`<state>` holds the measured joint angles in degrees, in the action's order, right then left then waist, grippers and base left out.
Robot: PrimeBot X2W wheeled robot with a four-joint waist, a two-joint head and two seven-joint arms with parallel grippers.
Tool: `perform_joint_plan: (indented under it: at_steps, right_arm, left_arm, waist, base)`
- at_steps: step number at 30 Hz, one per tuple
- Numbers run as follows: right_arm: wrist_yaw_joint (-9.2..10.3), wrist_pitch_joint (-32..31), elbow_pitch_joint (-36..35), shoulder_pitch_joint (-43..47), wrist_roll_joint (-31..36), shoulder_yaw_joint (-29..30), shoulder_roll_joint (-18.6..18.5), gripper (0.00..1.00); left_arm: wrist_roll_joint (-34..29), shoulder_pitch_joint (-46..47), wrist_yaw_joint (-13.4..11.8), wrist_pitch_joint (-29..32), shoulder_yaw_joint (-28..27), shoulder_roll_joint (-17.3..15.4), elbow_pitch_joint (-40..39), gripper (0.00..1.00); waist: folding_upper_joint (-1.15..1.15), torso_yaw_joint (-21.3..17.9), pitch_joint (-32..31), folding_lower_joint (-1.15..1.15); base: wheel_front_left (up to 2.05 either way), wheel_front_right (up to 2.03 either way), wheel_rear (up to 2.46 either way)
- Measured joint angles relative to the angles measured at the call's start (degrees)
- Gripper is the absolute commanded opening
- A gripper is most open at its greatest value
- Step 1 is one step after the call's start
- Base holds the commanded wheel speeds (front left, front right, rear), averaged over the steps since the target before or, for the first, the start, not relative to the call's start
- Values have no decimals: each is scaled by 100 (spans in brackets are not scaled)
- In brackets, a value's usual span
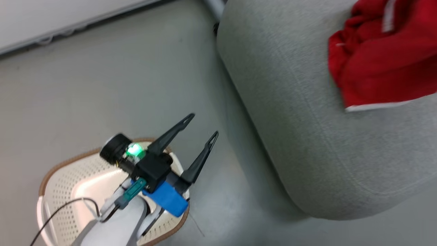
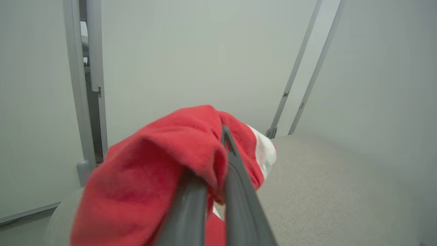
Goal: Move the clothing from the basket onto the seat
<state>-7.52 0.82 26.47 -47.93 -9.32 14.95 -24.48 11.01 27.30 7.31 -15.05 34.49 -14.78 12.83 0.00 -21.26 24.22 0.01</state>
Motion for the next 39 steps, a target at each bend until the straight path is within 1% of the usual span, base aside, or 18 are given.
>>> perform_joint_plan:
  at_steps: [2, 6, 9, 11, 13, 16, 20, 23, 29, 30, 31, 32, 33, 34, 39]
  right_arm:
    - [0, -177, -196, -64, 3, 476, -297, 0]
    - [0, -367, -465, -142, -19, 1284, -682, 0]
    - [1, -393, -515, -117, 22, 1670, -739, 0]
    - [0, -383, -476, -63, 59, 1803, -647, 0]
    - [0, -299, -355, 24, 82, 1895, -450, 0]
    - [0, -108, -71, 108, 154, 1989, -151, 0]
    - [0, 234, 264, 122, 396, 2093, 82, 0]
    - [0, 352, 474, 90, 499, 2084, 175, 0]
    - [1, 426, 680, -31, 600, 1938, 147, 0]
    - [0, 427, 706, -40, 600, 1907, 137, 4]
    - [0, 433, 732, -43, 600, 1886, 122, 18]
    - [0, 436, 759, -43, 600, 1862, 104, 48]
    - [0, 453, 784, -42, 601, 1836, 81, 93]
    - [0, 458, 802, -40, 602, 1803, 64, 100]
    - [0, 530, 813, 131, 638, 1502, 41, 100]
  left_arm:
    - [0, 268, 0, -1, 109, -9, -51, 100]
    - [-8, 655, 0, -1, 249, -55, -149, 100]
    - [-27, 865, 0, -1, 310, -82, -224, 100]
    - [-47, 946, 0, -1, 323, -108, -255, 100]
    - [-49, 1002, 0, -1, 314, -149, -287, 100]
    - [-57, 1048, 0, -1, 298, -231, -339, 100]
    - [-57, 1087, 0, -1, 266, -283, -365, 100]
    - [-57, 1111, 0, -1, 235, -294, -366, 100]
    - [-42, 1112, -9, -1, 138, -293, -352, 100]
    - [-40, 1112, -9, -1, 121, -290, -343, 100]
    - [-29, 1112, -10, -1, 104, -278, -338, 100]
    - [-7, 1112, -10, -1, 91, -258, -331, 100]
    - [-1, 1109, -11, -1, 78, -231, -321, 100]
    - [4, 1099, -11, -1, 67, -203, -308, 100]
    - [108, 838, -71, -1, -124, -1, -248, 100]
  waist:
    - [0, 144, 236, 0]
    - [0, 422, 717, 0]
    - [0, 604, 1071, 0]
    - [0, 709, 1296, 0]
    - [0, 798, 1508, 0]
    - [0, 899, 1777, 0]
    - [0, 997, 1977, 0]
    - [0, 1012, 1975, 0]
    - [0, 950, 1891, 0]
    - [0, 940, 1869, 0]
    - [0, 933, 1841, 0]
    - [0, 930, 1808, 0]
    - [0, 929, 1767, -1]
    - [0, 931, 1719, -1]
    - [0, 962, 1357, -1]
  base:
    - [0, 0, 0]
    - [0, 0, 0]
    - [0, 0, 0]
    - [0, 0, 0]
    - [0, 0, 0]
    - [0, 0, 0]
    - [0, 0, 0]
    - [0, 0, 0]
    - [0, 0, 0]
    - [0, 0, 0]
    - [0, 0, 0]
    - [0, 0, 0]
    - [0, 0, 0]
    - [0, 0, 0]
    - [0, 0, 0]
